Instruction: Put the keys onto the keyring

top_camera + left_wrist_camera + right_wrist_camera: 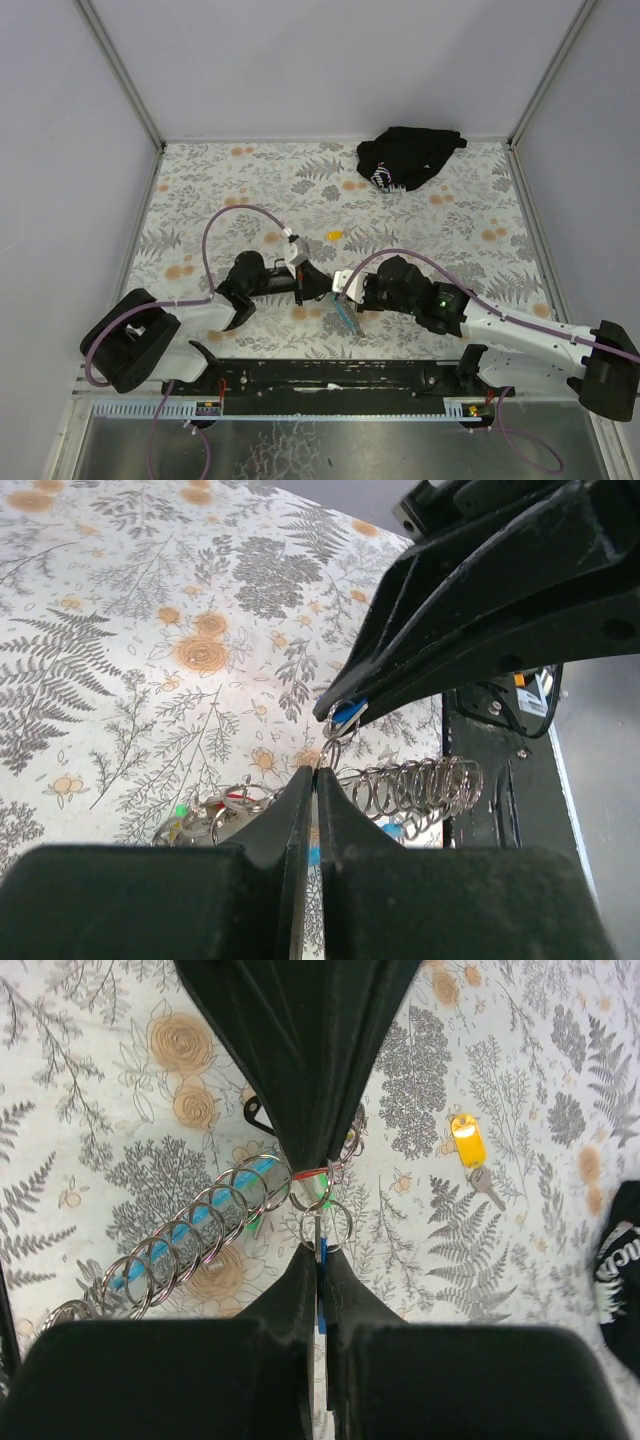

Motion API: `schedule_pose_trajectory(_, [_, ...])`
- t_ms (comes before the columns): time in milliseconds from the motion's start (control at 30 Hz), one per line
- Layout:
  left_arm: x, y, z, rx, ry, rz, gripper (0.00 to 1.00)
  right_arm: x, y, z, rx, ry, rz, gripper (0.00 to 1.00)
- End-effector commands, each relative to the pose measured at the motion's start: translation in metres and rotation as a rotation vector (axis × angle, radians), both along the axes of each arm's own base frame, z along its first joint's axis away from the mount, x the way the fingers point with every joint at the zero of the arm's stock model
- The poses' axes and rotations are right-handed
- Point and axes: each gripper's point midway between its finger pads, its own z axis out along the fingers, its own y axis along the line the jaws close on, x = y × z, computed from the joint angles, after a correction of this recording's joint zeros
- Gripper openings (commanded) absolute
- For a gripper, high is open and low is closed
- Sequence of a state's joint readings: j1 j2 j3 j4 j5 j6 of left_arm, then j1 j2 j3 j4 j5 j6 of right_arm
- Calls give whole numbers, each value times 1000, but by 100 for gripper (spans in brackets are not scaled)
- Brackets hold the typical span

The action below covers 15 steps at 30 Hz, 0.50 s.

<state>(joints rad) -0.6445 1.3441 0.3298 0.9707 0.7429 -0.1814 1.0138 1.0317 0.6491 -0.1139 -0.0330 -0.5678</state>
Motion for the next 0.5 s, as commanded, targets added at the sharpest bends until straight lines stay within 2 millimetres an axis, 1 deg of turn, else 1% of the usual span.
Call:
schedule_pose_trajectory(0, [29, 20, -3, -37, 45, 241, 0, 9, -16, 7, 116, 51, -226, 0])
schedule_pose_trajectory(100, [36, 26, -1, -79, 64, 317, 0, 5, -12, 0, 129, 91, -231, 0])
schedule_pose_trajectory(200, [40, 28, 1, -120, 83, 386, 0, 1, -6, -16, 95, 118, -217, 0])
schedule_pose_trajectory(300, [39, 25, 3, -153, 94, 407, 0, -2, 0, -29, 54, 126, -204, 0])
schedule_pose_trajectory(367, [33, 20, 8, -176, 89, 370, 0, -3, 4, -29, 45, 104, -192, 0])
schedule_pose_trajectory(433, [27, 19, 12, -195, 74, 342, 0, 2, 5, -19, 49, 65, -188, 0])
schedule_pose_trajectory(467, [25, 21, 14, -203, 57, 337, 2, 5, 5, -13, 50, 35, -182, 0])
